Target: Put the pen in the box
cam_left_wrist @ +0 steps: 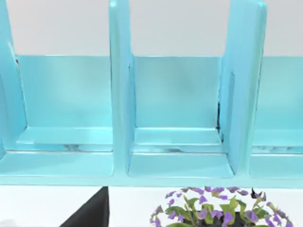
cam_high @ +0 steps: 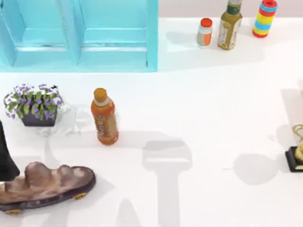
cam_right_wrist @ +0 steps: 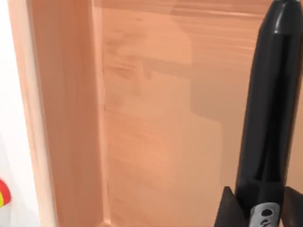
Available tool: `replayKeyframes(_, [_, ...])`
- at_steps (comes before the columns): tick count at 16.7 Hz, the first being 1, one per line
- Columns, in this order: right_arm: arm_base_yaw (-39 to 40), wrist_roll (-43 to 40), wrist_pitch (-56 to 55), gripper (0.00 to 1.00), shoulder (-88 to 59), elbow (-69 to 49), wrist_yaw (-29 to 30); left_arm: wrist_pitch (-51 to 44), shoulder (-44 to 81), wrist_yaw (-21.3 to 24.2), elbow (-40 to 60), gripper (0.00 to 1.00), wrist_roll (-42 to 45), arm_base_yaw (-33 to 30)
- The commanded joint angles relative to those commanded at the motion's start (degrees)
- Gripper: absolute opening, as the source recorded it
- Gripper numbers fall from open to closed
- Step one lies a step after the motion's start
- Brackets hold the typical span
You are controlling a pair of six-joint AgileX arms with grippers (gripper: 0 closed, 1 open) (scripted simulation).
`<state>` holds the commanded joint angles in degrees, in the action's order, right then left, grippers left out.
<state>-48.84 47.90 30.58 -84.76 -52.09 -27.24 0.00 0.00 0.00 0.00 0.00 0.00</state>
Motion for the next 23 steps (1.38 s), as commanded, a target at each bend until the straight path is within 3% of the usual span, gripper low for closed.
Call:
replayKeyframes(6, [6.5, 6.6, -9.8, 0.00, -1.7, 4.3, 3.0, 0.0, 0.0, 0.0, 0.0, 1.00, 0.0, 0.0])
replayKeyframes(15, [6.5, 7.5, -14.6, 0.00, -3.2, 7.4, 3.9, 0.0, 0.0, 0.0, 0.0, 1.00, 0.0, 0.0])
replayKeyframes(23, [6.5, 7.5, -14.6, 0.60, -3.2, 7.4, 3.9, 0.0, 0.0, 0.0, 0.0, 1.00, 0.0, 0.0])
